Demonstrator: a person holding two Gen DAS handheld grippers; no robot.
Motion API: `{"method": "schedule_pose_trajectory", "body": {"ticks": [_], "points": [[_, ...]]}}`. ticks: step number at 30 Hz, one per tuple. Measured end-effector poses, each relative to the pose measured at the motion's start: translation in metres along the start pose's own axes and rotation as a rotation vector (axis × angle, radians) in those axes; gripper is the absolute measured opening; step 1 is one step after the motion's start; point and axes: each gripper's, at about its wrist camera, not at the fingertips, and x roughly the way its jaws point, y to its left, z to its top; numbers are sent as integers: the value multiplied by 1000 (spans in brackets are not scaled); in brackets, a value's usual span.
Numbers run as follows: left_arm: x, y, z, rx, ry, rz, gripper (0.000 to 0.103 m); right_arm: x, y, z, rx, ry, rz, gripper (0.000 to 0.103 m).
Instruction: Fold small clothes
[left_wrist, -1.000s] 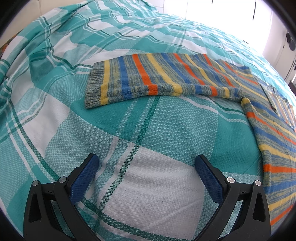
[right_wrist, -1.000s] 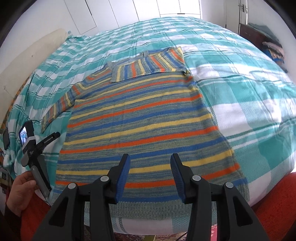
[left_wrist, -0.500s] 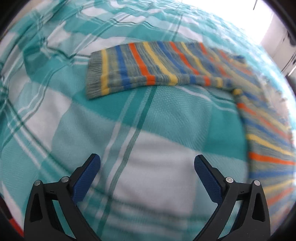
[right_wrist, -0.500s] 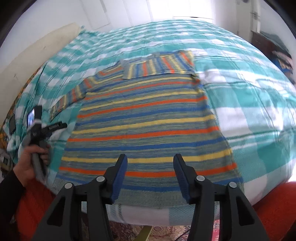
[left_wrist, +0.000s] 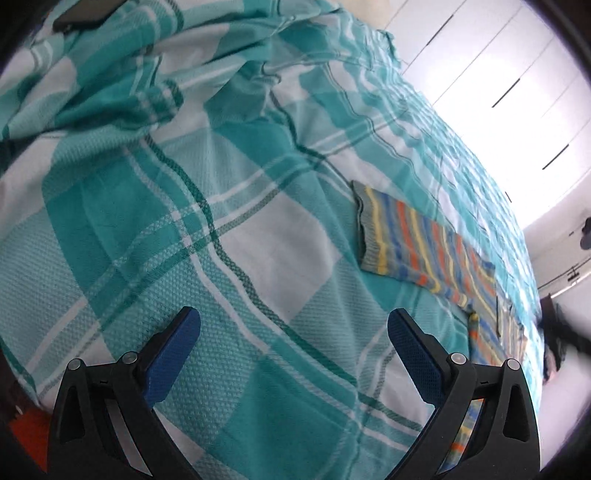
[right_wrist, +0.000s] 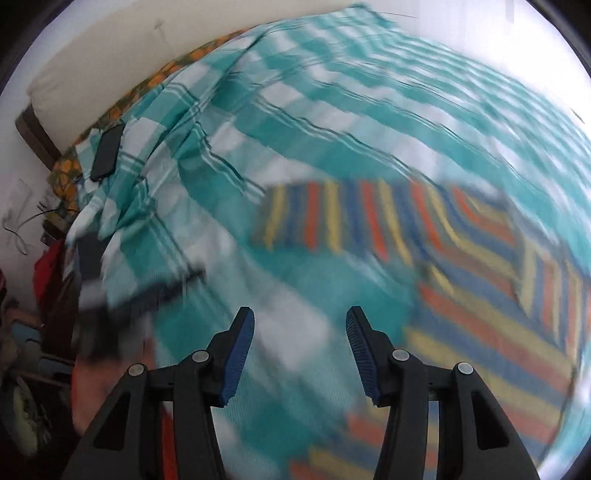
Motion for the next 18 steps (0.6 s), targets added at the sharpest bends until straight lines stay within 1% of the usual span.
{"method": "schedule_pose_trajectory", "body": {"ticks": [1, 2, 4, 5, 6, 9, 11, 13, 14, 15, 16, 18], "points": [[0, 0, 0, 7, 1, 2, 102, 18, 9, 19, -3, 19, 11, 52], [0, -1, -1, 20, 1, 7, 102, 45, 20, 42, 8, 49, 39, 52], [1, -2, 0, 46, 3, 19, 102, 83, 34, 65, 25, 108, 62, 50], [2, -2, 1, 57, 4, 24, 102, 103, 45, 76, 17, 136, 50, 48], [3, -3, 2, 66, 5, 28, 102, 123, 56, 85, -11, 156, 14, 44], [9, -1, 6, 60, 16, 32, 102, 166, 73, 99, -59, 186, -113, 40], [12, 0, 6, 57, 22, 41, 102, 191, 70, 100, -37, 224, -162, 39], [15, -2, 7, 70, 26, 59, 102, 206, 63, 97, -9, 256, -164, 37], [16, -5, 7, 82, 28, 68, 102, 209, 61, 95, -3, 259, -159, 34], [17, -6, 6, 90, 29, 72, 102, 208, 58, 95, -10, 254, -160, 16], [18, -9, 6, 98, 29, 74, 102, 204, 55, 96, -10, 247, -149, 4], [20, -10, 6, 100, 31, 76, 102, 184, 38, 99, 31, 202, -95, 4]]}}
